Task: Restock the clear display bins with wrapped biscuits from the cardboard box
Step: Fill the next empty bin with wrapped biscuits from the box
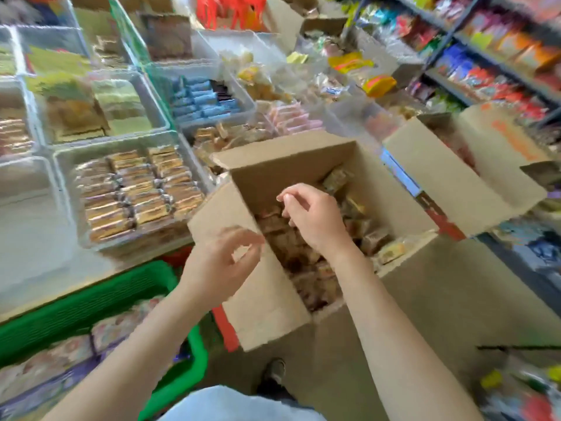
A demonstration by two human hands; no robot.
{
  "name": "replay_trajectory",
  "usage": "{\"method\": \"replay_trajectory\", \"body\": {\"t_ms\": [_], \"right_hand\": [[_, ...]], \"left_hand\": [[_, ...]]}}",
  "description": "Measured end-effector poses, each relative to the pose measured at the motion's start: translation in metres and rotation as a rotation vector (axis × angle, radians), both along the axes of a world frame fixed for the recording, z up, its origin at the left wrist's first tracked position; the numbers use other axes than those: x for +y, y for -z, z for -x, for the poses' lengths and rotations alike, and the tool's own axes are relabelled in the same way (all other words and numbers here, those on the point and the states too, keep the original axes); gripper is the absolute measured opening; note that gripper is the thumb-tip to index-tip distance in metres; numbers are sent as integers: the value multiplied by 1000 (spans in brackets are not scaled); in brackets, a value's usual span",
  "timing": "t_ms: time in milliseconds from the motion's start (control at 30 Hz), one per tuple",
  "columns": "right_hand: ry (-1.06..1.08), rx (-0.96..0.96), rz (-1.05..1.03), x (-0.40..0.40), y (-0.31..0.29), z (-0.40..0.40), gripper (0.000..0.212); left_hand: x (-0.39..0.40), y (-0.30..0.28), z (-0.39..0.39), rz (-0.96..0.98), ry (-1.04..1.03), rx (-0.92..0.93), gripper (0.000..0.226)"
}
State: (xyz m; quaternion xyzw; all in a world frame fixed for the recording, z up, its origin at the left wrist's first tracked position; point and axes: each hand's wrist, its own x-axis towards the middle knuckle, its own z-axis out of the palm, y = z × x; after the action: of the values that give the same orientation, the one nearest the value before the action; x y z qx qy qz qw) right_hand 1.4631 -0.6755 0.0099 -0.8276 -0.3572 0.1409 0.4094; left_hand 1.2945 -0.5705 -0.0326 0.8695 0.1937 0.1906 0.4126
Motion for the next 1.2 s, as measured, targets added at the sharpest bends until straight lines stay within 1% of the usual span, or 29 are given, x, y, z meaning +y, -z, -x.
{"method": "replay_trajectory", "body": {"t_ms": [67, 100, 167, 233, 267, 300, 333, 400, 433, 467, 500, 567, 633, 700, 800, 833, 867, 933, 967, 1000, 1033, 1100, 1167, 1200], "right_hand": [[6, 5, 146, -43, 9, -50, 19], [-4, -1, 235, -61, 16, -73, 19], [-50, -3, 423, -88, 27, -109, 17], [-149, -14, 674, -103, 37, -132, 11], [-218, -26, 812, -108, 42, -141, 15], [-293, -23, 949, -111, 47, -146, 23], [-358, -2, 1076, -112, 52, -148, 34], [-460, 4, 1273, -113, 66, -148, 57], [-500, -11, 1338, -113, 73, -147, 62], [-528, -20, 1377, -113, 78, -146, 61], [-544, -28, 1392, -112, 81, -145, 54], [-553, -44, 1381, -111, 82, -145, 40], [-525, -70, 1290, -113, 77, -147, 32], [-434, 10, 1052, -117, 72, -154, 27], [-348, 328, 562, -120, 53, -160, 25], [-348, 447, 421, -118, 46, -159, 25], [-364, 556, 294, -115, 39, -155, 28], [-393, 692, 123, -104, 29, -145, 35], [-401, 716, 82, -97, 28, -139, 37], [-412, 729, 64, -89, 26, -132, 39], [-413, 747, 61, -81, 26, -126, 43], [-412, 785, 60, -68, 24, -110, 50], [-438, 769, 35, -55, 19, -96, 51], [-458, 731, 31, -48, 17, -89, 47]], "left_hand": [[-35, -2, -42, -44, 26, -47, 28], [-48, 2, -61, -70, 36, -29, 29], [-67, 8, -92, -101, 17, 52, 26], [-80, 16, -110, -147, -13, 164, 24], [-85, 20, -115, -188, -24, 241, 26], [-89, 22, -118, -237, -35, 310, 29], [-91, 23, -119, -272, -49, 369, 30], [-92, 22, -120, -287, -87, 430, 30], [-92, 22, -121, -287, -96, 449, 29], [-93, 20, -122, -288, -94, 469, 28], [-93, 19, -123, -294, -86, 487, 27], [-93, 17, -126, -292, -83, 494, 26], [-92, 16, -129, -284, -96, 484, 27], [-92, 15, -131, -281, -108, 483, 26], [-93, 12, -132, -216, -126, 480, 24], [-93, 9, -131, -142, -134, 457, 23], [-91, 6, -130, 2, -144, 400, 24], [-89, -5, -129, 464, -193, 177, 39], [-87, -11, -128, 651, -233, 81, 43], [-84, -15, -127, 760, -266, 18, 40], [-81, -19, -124, 795, -301, -6, 33], [-72, -24, -113, 804, -364, -13, 24], [-56, -25, -95, 813, -376, -36, 26], [-46, -25, -83, 797, -366, -57, 29]]}}
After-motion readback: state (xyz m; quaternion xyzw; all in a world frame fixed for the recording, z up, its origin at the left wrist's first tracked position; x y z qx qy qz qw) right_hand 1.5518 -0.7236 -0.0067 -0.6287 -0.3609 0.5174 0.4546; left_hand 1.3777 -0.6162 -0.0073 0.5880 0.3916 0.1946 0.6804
